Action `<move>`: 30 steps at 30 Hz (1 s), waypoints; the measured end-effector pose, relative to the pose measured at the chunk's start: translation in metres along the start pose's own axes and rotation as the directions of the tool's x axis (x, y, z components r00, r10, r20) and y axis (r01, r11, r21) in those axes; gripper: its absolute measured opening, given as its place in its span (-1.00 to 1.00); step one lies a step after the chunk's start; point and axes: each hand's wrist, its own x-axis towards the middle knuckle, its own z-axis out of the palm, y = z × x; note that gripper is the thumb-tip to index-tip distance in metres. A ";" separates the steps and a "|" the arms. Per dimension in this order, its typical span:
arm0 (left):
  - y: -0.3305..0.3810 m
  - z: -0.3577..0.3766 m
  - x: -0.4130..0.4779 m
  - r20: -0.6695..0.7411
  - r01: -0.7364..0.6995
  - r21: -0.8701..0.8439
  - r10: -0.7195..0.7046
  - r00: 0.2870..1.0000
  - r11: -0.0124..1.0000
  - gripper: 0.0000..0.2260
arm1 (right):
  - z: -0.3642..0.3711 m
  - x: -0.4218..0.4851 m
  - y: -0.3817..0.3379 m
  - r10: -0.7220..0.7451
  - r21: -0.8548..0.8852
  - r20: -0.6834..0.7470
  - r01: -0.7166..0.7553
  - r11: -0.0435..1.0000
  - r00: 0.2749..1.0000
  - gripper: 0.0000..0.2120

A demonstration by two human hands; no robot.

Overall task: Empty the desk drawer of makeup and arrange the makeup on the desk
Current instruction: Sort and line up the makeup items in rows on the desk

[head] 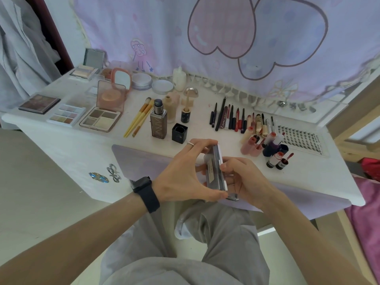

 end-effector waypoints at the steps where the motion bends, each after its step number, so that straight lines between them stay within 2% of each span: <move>1: 0.000 0.000 0.001 -0.002 0.004 -0.004 -0.004 1.000 1.000 -0.09 | 0.000 0.000 -0.001 -0.001 -0.004 -0.006 0.001 1.000 1.000 -0.65; 4: -0.001 0.000 0.003 0.008 0.037 -0.044 -0.036 0.999 0.998 -0.09 | 0.002 0.001 -0.002 -0.014 -0.014 -0.037 0.013 1.000 0.999 -0.66; 8: 0.000 0.003 -0.001 0.053 0.159 -0.238 -0.151 0.987 0.958 -0.10 | 0.002 0.004 -0.007 -0.100 0.005 -0.079 0.101 0.995 0.992 -0.63; 11: 0.004 0.001 -0.002 0.051 0.260 -0.339 -0.258 0.965 0.904 -0.22 | -0.001 0.003 -0.017 -0.176 -0.038 -0.103 0.173 0.984 0.979 -0.46; 14: 0.003 -0.008 0.006 0.094 0.315 -0.446 -0.306 0.947 0.838 -0.31 | 0.000 0.000 -0.024 -0.197 -0.111 -0.050 0.191 0.975 0.979 -0.41; 19: 0.002 -0.014 0.014 0.140 0.341 -0.467 -0.312 0.940 0.816 -0.24 | 0.002 0.000 -0.028 -0.181 -0.191 0.008 0.179 0.965 0.984 -0.52; 27: 0.015 -0.009 0.021 0.085 0.335 -0.313 -0.325 0.942 0.889 -0.10 | 0.005 0.007 -0.035 -0.173 -0.374 0.008 0.164 0.913 0.985 -0.53; 30: 0.016 -0.007 0.021 0.084 0.348 -0.268 -0.338 0.938 0.899 -0.09 | 0.004 0.009 -0.035 -0.150 -0.389 0.003 0.139 0.910 0.989 -0.54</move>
